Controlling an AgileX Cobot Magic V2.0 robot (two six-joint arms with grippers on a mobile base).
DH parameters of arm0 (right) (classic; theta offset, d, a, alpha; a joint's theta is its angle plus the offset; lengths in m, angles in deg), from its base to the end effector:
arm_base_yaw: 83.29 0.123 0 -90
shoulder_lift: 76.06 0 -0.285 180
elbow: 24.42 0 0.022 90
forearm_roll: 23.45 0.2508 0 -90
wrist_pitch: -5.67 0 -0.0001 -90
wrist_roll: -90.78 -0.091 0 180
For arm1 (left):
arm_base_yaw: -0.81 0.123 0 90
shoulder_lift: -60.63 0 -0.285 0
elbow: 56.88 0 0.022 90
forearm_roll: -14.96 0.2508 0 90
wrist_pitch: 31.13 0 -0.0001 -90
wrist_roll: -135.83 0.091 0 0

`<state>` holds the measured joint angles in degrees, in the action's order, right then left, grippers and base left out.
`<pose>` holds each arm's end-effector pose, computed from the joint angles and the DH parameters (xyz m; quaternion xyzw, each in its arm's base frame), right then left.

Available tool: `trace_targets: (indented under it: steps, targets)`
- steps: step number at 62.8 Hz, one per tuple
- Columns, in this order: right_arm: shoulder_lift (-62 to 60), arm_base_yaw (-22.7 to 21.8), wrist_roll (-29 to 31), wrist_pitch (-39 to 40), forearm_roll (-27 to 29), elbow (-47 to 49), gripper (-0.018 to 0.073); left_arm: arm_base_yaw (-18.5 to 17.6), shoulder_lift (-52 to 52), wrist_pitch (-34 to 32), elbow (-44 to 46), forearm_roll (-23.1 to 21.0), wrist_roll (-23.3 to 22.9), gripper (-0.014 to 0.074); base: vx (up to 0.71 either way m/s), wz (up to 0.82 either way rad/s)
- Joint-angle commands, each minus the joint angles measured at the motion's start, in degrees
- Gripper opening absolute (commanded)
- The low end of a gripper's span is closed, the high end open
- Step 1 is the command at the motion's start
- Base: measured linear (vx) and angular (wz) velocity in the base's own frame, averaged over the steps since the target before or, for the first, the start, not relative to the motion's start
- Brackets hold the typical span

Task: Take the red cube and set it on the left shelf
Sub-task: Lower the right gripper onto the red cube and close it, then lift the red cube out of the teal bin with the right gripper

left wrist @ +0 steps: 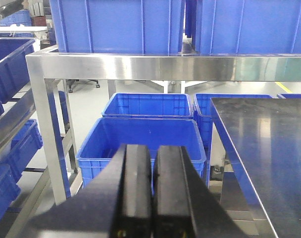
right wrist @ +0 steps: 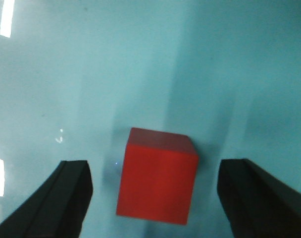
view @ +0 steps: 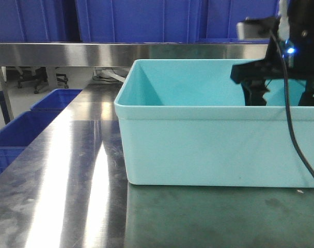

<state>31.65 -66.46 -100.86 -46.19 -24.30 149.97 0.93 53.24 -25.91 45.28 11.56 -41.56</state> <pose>0.3343 0.1000 0.2274 -0.0487 0.9904 0.0255 0.1266 0.0565 -0.0004 0.2016 -0.0036 0.7098 -0.0059 0.7044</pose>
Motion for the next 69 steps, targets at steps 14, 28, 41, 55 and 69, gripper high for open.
trace_targets:
  steps: [14,28,41,55,69]
  targets:
    - [0.12,-0.3,-0.14,2.1,-0.86,1.81,0.0523,-0.06,0.74,-4.46,-1.36,-0.4,-0.32,0.009,0.0,0.0]
    - [-0.19,-0.3,-0.14,1.32,-0.86,1.87,0.0194,-0.06,0.74,-4.46,-1.36,-0.4,-0.32,0.009,0.0,0.0]
    - [-5.76,-0.3,-0.14,3.05,-0.86,1.87,0.0151,-0.06,0.74,-4.46,-1.36,-0.4,-0.32,0.009,-0.02,-0.1]
    - [-18.7,-0.3,1.06,5.86,-2.19,1.53,0.0151,-0.06,0.74,-4.46,-1.36,-0.4,-0.32,0.009,0.01,0.08]
    - [-34.28,-0.3,4.58,11.26,-3.36,-4.34,0.0151,-0.06,0.74,-4.46,-1.36,-0.4,-0.32,0.009,-0.01,-0.07]
